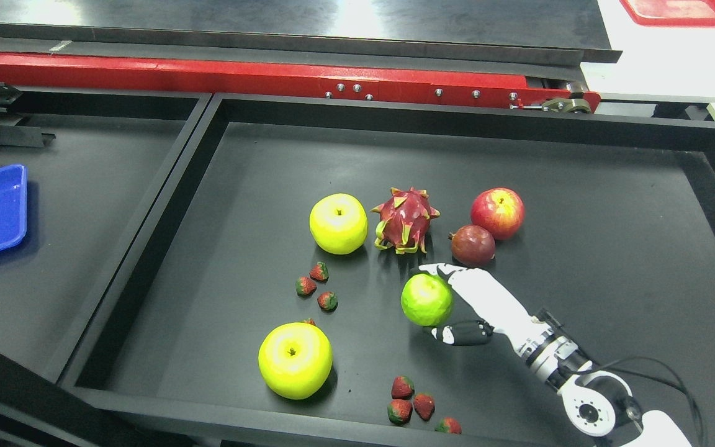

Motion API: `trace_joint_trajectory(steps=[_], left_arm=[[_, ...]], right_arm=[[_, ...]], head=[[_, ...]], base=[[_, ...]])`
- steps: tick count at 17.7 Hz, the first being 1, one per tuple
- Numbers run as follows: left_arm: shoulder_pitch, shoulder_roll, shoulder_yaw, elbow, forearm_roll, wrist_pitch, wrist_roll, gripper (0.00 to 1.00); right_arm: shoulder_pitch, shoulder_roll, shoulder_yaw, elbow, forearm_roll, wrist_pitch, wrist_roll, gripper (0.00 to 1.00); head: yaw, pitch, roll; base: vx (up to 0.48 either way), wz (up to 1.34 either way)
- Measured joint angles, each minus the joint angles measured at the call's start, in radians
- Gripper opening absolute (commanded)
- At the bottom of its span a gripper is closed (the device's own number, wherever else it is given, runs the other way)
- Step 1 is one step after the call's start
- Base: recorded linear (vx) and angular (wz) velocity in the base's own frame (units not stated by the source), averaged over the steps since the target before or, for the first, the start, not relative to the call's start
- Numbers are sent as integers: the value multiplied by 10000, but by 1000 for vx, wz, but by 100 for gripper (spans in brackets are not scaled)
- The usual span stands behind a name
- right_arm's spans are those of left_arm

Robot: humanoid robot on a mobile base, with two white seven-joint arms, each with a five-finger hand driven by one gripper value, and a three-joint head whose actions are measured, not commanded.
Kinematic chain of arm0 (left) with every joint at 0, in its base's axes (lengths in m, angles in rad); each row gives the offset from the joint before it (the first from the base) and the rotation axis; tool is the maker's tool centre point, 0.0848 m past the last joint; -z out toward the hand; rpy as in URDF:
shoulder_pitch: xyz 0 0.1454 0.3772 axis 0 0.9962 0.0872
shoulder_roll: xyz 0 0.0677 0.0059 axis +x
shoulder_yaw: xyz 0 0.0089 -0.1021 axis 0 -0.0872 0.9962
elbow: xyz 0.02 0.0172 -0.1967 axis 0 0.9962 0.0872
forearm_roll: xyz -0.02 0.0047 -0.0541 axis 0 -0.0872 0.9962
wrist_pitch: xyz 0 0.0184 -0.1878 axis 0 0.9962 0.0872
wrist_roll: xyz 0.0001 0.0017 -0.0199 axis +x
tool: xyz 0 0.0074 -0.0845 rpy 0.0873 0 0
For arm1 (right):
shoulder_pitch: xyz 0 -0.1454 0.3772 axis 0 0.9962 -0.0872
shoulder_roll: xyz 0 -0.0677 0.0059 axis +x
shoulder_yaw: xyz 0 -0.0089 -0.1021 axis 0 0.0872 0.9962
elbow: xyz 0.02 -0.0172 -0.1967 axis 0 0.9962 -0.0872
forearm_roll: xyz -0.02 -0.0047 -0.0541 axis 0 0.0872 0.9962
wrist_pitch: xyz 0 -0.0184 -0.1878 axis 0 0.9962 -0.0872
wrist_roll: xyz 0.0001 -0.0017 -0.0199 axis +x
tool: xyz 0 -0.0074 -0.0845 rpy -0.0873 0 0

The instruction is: Place green apple on left shelf middle layer

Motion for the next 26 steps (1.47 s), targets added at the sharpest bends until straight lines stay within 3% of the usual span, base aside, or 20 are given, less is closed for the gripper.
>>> trace_joint_trajectory(steps=[4, 8, 17, 26], left_arm=[[0, 0, 0, 0, 0, 16, 0, 100], [-1, 0, 0, -1, 0, 16, -9, 100], [-1, 0, 0, -1, 0, 18, -10, 100], [-1, 0, 0, 2, 0, 21, -11, 100]], right_arm=[[-94, -155, 155, 6, -714, 85, 120, 100], [-63, -17, -112, 21, -2412, 90, 178, 100], [843, 1691, -1424, 47, -6837, 23, 7, 100], [1350, 2502, -1915, 47, -8203, 13, 93, 100]], head=[[0, 0, 0], [0, 0, 0], [0, 0, 0], [0, 0, 0]], base=[[0, 0], [0, 0], [0, 0], [0, 0]])
